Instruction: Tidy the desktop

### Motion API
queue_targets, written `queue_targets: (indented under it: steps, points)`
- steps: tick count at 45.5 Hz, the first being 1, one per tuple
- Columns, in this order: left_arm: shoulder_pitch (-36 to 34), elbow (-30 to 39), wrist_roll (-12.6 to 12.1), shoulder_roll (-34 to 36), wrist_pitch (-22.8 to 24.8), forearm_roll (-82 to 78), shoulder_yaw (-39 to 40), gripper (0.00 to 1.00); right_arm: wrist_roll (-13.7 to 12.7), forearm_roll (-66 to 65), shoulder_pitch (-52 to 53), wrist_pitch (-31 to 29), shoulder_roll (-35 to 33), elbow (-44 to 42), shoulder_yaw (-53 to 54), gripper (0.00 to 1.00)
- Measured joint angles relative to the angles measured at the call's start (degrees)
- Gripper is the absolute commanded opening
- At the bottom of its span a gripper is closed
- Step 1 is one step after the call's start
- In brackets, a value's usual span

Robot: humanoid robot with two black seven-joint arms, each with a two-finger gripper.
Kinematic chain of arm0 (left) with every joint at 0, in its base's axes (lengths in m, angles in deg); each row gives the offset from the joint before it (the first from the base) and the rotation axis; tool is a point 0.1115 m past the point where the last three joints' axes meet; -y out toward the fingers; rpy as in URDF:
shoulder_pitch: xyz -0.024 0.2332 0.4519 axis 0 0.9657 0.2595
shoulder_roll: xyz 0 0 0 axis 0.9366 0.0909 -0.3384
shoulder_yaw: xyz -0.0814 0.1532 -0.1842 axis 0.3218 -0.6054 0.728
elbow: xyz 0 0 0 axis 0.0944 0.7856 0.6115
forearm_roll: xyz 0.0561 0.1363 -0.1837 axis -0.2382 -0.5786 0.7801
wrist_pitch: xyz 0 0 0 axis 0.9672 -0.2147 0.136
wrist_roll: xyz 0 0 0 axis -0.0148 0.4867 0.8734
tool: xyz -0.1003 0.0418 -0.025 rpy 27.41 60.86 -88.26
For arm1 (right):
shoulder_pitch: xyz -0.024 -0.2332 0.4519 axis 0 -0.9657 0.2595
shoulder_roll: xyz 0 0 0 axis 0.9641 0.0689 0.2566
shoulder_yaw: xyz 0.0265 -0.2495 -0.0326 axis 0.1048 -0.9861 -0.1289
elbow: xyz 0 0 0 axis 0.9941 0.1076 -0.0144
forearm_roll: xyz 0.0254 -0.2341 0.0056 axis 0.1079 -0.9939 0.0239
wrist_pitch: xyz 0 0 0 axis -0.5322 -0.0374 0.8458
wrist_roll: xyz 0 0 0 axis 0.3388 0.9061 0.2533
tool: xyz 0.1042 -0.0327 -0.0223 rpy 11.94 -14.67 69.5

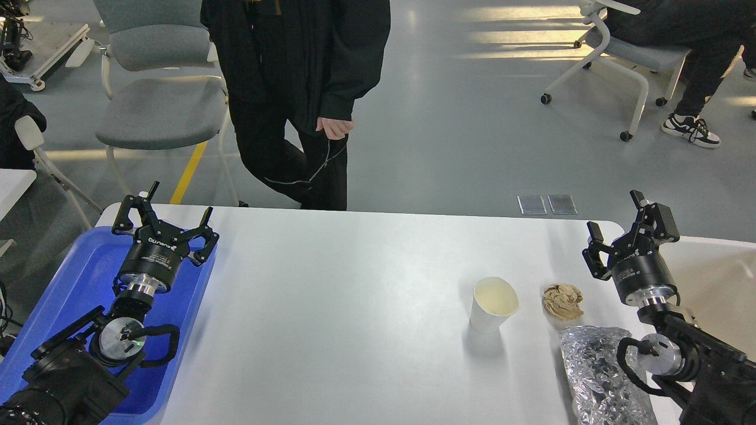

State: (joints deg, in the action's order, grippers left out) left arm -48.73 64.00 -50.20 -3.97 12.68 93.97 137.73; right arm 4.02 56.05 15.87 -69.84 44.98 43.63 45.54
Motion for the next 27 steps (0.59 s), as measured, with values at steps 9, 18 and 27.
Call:
queue_targets:
  steps: [9, 18, 27]
  points:
    - [-0.1, 0.0, -0.1, 0.1, 0.0, 0.0, 0.0, 1.00, 0.0, 0.0, -0.3, -0.2, 0.1, 0.1, -0.3, 1.00]
    - [-0.1, 0.0, 0.0, 0.1, 0.0, 0.0, 0.1, 1.00, 0.0, 0.0, -0.2, -0.1, 0.0, -0.2, -0.1, 1.00]
    - [-0.1, 0.0, 0.0, 0.1, 0.0, 0.0, 0.1, 1.00, 0.0, 0.1, 0.1, 0.0, -0.3, -0.2, 0.0, 1.00]
